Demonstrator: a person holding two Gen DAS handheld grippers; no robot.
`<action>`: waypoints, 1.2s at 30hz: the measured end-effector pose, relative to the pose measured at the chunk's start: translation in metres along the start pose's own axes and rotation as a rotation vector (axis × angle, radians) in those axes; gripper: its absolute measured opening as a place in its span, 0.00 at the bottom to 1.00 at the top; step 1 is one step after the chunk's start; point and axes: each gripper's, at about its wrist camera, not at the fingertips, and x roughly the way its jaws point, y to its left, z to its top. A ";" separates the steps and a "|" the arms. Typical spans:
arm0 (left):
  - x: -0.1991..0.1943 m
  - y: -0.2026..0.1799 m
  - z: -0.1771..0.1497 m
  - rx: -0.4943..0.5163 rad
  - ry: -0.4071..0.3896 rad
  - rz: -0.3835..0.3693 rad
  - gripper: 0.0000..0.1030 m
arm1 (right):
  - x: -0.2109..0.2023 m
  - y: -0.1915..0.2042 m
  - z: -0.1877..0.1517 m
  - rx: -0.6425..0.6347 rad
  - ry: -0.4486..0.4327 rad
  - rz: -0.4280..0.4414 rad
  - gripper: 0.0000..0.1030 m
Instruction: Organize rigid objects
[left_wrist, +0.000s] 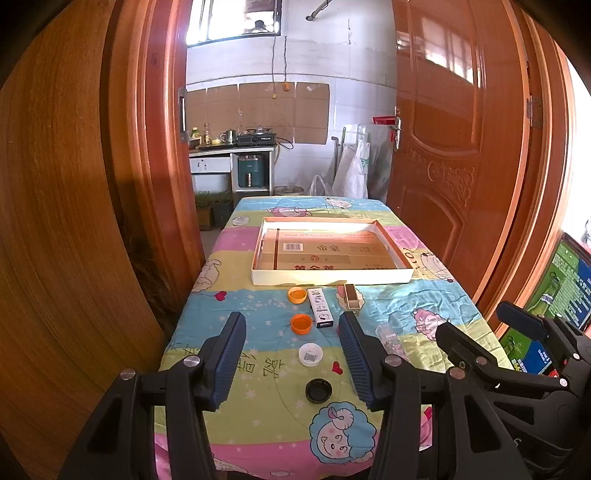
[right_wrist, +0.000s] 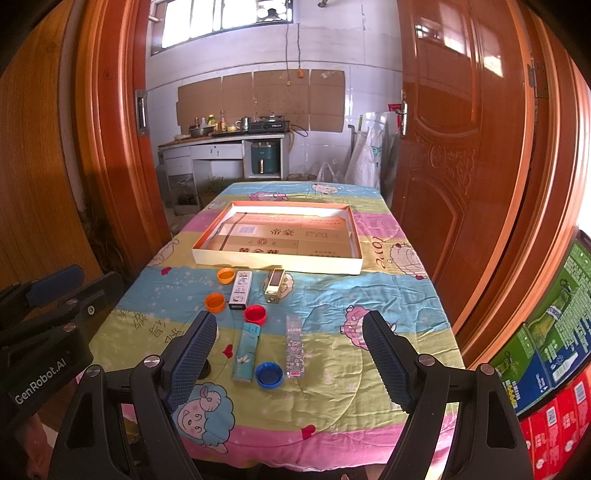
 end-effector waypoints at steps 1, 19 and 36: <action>0.000 -0.001 0.000 0.000 0.000 0.000 0.51 | 0.000 0.000 0.000 0.000 0.000 0.000 0.80; 0.000 0.000 0.000 -0.002 0.000 0.000 0.51 | 0.000 0.000 0.000 0.000 0.000 0.001 0.80; 0.003 0.000 0.000 -0.005 0.013 -0.006 0.51 | 0.001 0.002 -0.001 -0.001 0.004 0.002 0.80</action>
